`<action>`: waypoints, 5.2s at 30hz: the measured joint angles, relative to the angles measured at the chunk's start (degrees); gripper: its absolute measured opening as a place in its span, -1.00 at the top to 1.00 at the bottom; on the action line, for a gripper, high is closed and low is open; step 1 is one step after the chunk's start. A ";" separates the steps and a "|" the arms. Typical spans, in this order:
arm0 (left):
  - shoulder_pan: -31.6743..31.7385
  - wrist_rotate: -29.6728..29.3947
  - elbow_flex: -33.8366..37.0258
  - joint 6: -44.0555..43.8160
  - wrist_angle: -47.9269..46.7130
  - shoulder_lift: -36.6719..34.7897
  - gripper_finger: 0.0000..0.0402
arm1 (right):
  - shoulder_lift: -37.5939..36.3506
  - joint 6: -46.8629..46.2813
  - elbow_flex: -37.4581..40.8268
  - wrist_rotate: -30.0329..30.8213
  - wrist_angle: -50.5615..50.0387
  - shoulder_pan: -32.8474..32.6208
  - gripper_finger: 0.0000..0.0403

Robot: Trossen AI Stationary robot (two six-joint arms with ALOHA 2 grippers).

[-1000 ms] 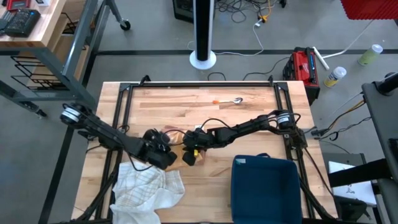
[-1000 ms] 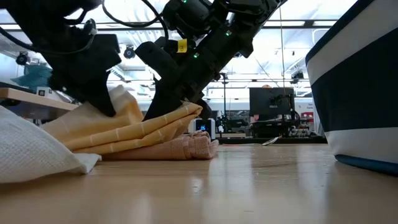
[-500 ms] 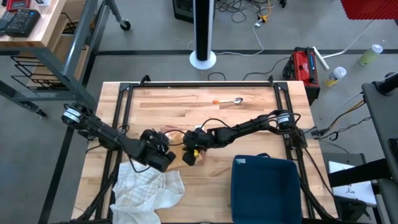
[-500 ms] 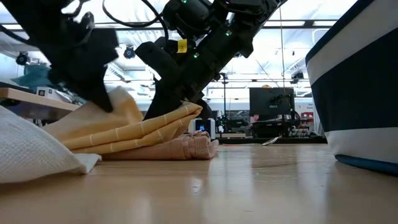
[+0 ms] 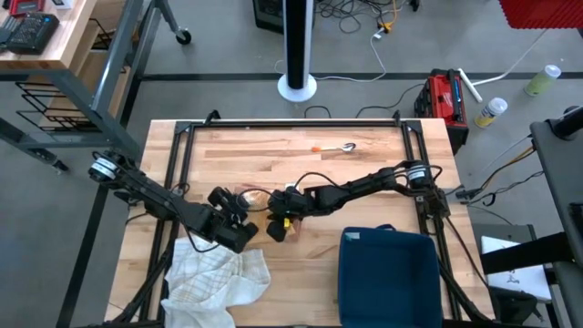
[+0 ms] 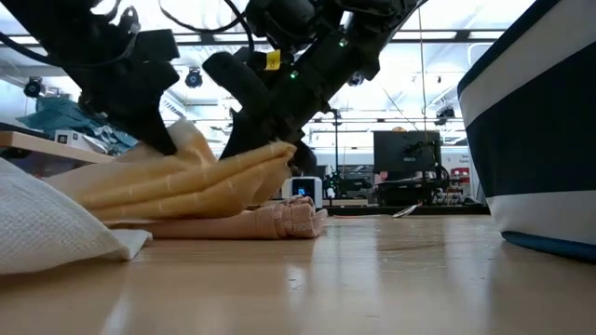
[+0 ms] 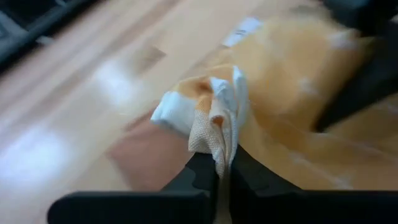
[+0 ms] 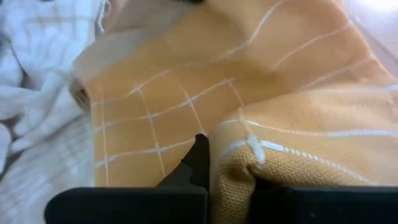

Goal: Fold towel
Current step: Stack the folded yellow towel on top of the folded brown towel

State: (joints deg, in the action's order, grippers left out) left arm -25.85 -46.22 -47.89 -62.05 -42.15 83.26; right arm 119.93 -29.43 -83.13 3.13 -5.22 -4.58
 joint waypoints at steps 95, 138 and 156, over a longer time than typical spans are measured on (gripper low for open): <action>7.90 14.33 13.19 8.44 20.26 -8.89 0.99 | -7.57 0.09 0.00 5.63 -19.16 0.35 0.99; 6.03 20.38 16.69 -0.25 13.95 -4.52 0.99 | -6.68 3.22 0.00 25.62 -26.60 0.62 0.96; 1.62 23.87 15.78 0.14 15.14 -5.16 0.98 | -0.15 12.80 0.02 -11.73 -13.00 -0.45 0.97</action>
State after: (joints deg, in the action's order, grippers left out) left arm -24.23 -22.35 -32.11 -61.91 -27.01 78.10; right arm 119.78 -16.63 -83.11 -8.60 -18.21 -5.03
